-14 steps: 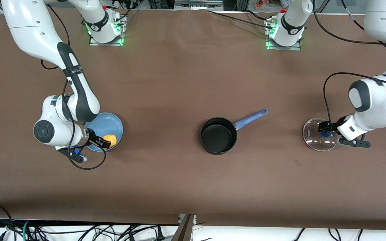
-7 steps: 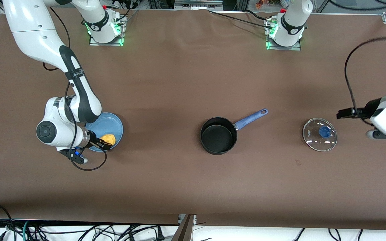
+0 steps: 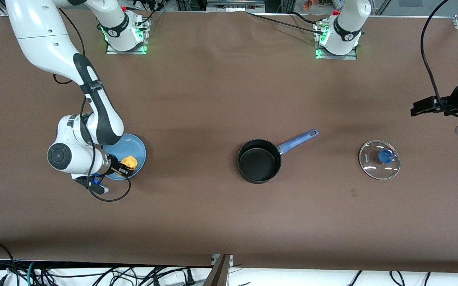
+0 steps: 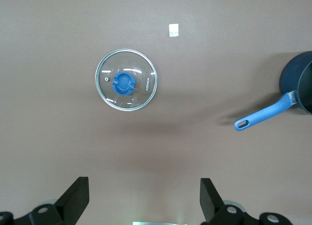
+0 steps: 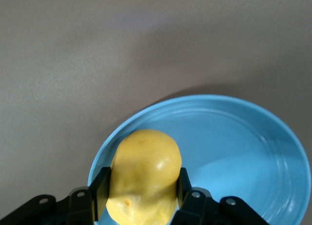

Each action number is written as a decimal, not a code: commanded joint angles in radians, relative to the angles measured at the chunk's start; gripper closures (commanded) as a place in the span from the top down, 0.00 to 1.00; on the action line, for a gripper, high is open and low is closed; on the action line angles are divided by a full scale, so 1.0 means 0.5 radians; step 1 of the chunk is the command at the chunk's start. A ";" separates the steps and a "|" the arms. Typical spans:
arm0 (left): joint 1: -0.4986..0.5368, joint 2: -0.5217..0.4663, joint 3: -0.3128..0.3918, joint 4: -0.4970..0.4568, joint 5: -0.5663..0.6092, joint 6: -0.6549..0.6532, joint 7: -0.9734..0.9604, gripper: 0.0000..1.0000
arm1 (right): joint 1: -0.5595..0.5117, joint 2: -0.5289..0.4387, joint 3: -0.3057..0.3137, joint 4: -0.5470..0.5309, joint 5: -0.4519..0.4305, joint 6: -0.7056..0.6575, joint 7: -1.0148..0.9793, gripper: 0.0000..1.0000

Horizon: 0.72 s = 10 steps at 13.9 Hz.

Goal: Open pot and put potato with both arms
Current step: 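Set the lid down with the left gripper while the right gripper grasps potato, then carry the yellow potato with the right gripper over the saucepan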

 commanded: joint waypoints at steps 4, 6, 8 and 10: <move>-0.013 -0.012 -0.042 0.029 -0.010 -0.042 -0.111 1.00 | 0.068 -0.079 0.200 0.381 0.152 -0.627 0.363 0.18; -0.019 0.006 -0.042 0.036 -0.007 -0.042 -0.114 1.00 | 0.089 -0.082 0.310 0.436 0.278 -0.637 0.553 0.19; -0.025 0.022 -0.052 0.039 0.005 -0.042 -0.117 1.00 | 0.153 -0.048 0.402 0.519 0.355 -0.588 0.844 0.19; -0.031 0.022 -0.046 0.045 -0.001 -0.042 -0.117 1.00 | 0.312 -0.018 0.424 0.541 0.419 -0.436 1.136 0.19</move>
